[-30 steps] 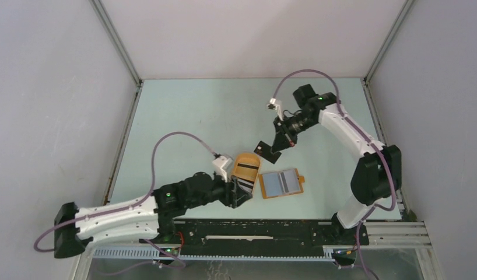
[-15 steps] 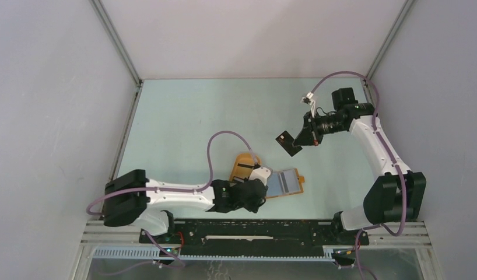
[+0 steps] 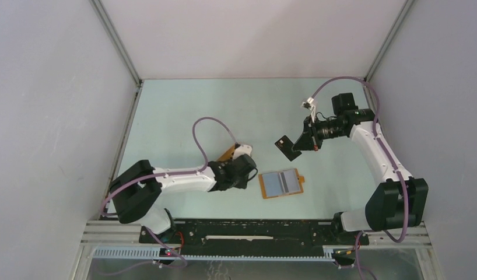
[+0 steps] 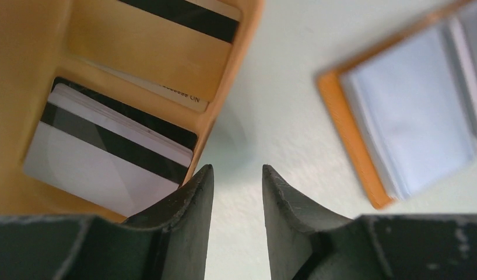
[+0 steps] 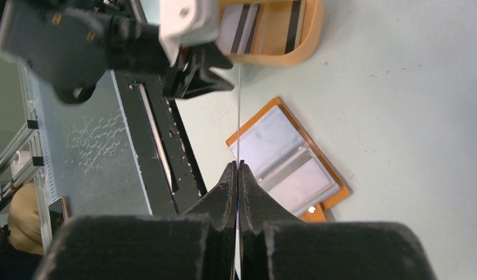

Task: Put the credit cards into the card holder
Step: Move the storage box to the center of the board, then insert the credit card into the card holder.

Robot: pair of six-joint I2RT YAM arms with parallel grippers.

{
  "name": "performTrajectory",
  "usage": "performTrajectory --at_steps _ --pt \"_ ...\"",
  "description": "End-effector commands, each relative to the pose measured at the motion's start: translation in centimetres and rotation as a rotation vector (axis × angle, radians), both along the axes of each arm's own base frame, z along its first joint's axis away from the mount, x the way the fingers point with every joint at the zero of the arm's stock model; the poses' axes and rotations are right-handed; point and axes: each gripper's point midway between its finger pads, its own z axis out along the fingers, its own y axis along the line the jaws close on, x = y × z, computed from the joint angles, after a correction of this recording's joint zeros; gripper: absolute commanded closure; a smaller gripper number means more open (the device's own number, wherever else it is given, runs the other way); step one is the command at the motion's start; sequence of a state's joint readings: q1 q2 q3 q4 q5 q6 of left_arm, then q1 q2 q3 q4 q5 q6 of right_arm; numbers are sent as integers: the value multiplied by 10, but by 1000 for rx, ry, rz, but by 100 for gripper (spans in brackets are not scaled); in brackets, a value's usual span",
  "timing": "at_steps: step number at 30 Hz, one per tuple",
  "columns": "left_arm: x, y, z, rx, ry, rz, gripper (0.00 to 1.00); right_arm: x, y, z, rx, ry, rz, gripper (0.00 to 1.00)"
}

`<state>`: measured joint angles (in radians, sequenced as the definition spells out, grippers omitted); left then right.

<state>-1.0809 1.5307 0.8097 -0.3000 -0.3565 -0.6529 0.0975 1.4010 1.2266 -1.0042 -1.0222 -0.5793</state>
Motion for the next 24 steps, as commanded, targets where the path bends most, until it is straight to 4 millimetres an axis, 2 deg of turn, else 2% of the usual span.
performTrajectory --at_steps 1,4,7,11,14,16,18,24 --pt "39 31 4 -24 -41 101 58 -5 7 11 70 -28 17 100" --pt "58 41 14 -55 -69 121 58 -11 15 5 122 28 33 100" --pt "63 34 39 -133 -134 81 56 -16 23 2 191 93 45 100" --pt "51 10 80 -380 -208 -23 47 -19 32 1 275 156 59 100" --pt "33 -8 115 -625 -258 -110 39 -24 37 4 332 193 93 100" --pt "23 -15 141 -784 -288 -139 30 -29 41 8 365 213 123 100" --pt "18 -20 155 -891 -291 -140 24 -33 45 12 395 235 149 100" --pt "11 -40 191 -1143 -270 -170 24 -40 51 19 456 283 202 100"
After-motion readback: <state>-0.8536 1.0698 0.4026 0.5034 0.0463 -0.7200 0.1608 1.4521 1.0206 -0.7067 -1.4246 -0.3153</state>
